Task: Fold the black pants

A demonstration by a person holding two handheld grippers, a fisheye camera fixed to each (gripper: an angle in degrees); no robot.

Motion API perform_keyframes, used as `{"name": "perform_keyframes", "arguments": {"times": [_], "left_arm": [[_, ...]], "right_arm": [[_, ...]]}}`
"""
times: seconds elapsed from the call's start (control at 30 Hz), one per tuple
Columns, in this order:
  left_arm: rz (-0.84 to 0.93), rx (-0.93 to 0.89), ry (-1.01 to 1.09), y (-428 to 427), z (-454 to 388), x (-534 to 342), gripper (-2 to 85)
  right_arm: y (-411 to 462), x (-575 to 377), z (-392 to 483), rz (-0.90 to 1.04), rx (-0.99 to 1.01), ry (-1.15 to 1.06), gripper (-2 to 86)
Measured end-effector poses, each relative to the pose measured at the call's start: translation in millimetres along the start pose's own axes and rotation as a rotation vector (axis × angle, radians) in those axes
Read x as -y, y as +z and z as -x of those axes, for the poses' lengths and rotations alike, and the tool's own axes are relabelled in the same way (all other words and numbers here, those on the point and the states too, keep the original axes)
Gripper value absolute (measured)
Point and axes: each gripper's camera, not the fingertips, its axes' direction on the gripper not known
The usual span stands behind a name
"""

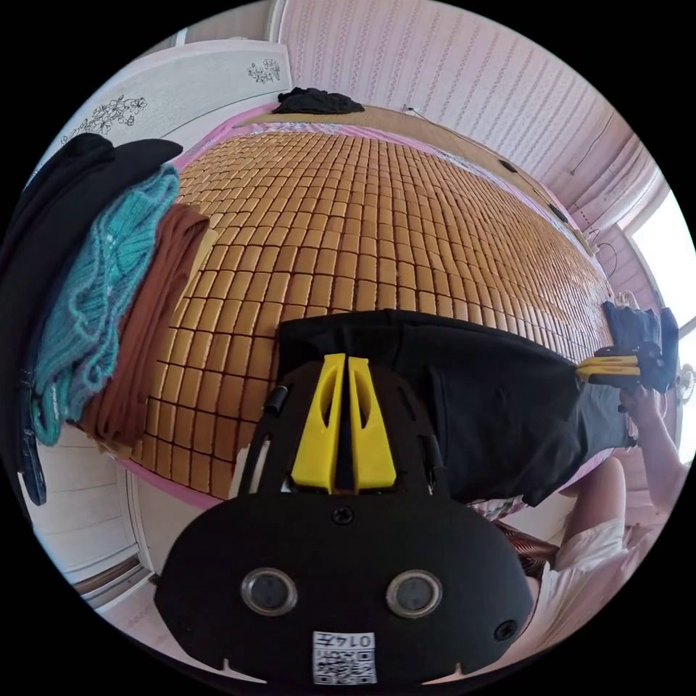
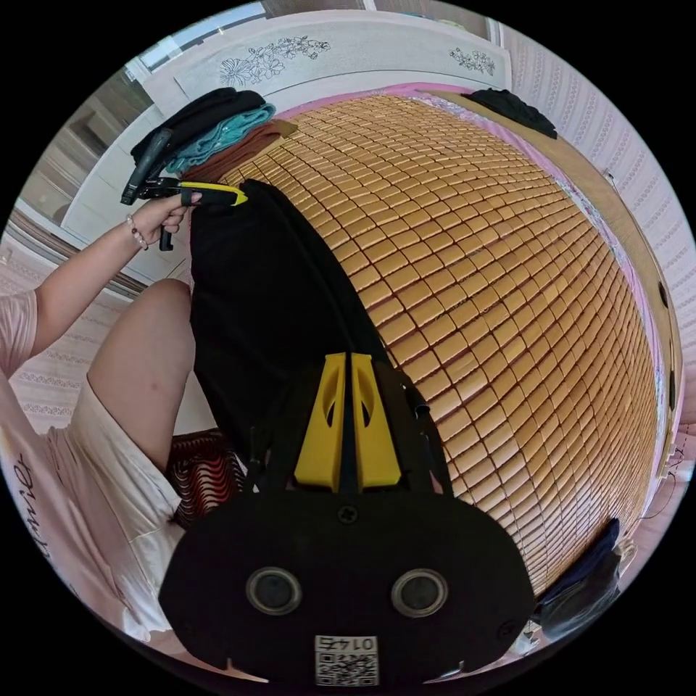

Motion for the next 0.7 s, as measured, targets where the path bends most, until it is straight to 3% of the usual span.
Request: {"name": "perform_keyframes", "arguments": {"times": [0.23, 0.4, 0.57, 0.7], "left_arm": [[-0.189, 0.093, 0.033, -35, -16, -13, -0.9], [-0.057, 0.081, -0.089, 15, -2, -4, -0.1], [-0.027, 0.036, -0.111, 11, -2, -6, 2.0], [-0.075, 0.243, 0.099, -18, -53, -24, 0.3]], "right_arm": [[-26, 43, 3, -0.023, -0.058, -0.067, 0.1], [16, 64, -19, 0.102, -0.057, 0.034, 3.9], [-29, -12, -52, -0.020, -0.059, 0.296, 7.7], [-55, -121, -78, -0.029, -0.166, 0.623, 5.1]]}}
